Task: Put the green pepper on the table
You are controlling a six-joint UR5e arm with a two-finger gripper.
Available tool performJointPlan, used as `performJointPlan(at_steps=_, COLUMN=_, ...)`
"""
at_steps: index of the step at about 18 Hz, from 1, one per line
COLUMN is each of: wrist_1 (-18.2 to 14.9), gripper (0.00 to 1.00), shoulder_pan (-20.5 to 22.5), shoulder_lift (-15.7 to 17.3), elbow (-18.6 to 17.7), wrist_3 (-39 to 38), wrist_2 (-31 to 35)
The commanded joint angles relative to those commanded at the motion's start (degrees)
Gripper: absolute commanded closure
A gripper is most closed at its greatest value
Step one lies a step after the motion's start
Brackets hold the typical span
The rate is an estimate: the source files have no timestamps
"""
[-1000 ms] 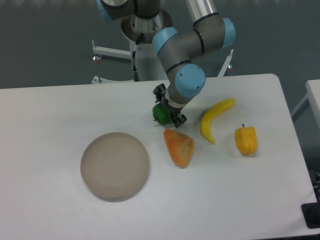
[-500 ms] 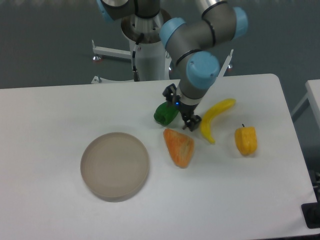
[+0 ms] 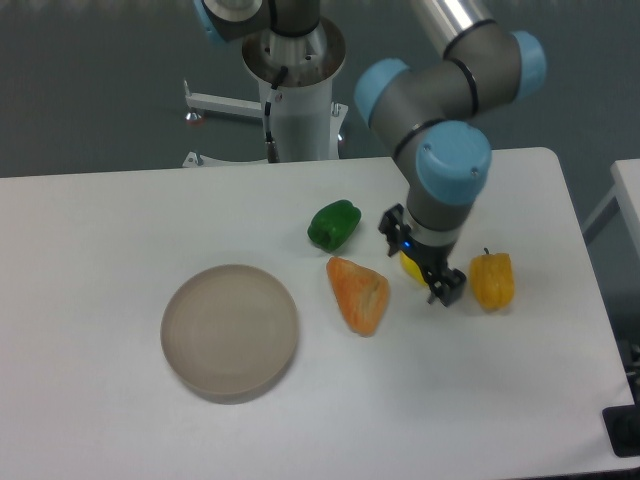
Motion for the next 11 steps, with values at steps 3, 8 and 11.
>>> performJointPlan(at_steps=3, wrist_1=0.00, gripper=0.00, shoulder_pan=1.15, shoulder_lift=0.00, elbow=0.09, wrist_3=0.71, wrist_2=0.18)
performJointPlan(at_steps=8, wrist_1=-0.09, gripper=0.00, shoulder_pan=1.41, shoulder_lift=0.08, elbow=0.18, wrist_3=0.89, wrist_2=-0.44)
performJointPlan(at_steps=11, wrist_1=-0.09, gripper=0.00, shoulder_pan=1.50, shoulder_lift=0.08, elbow=0.18, wrist_3=0.80, wrist_2=-0.53)
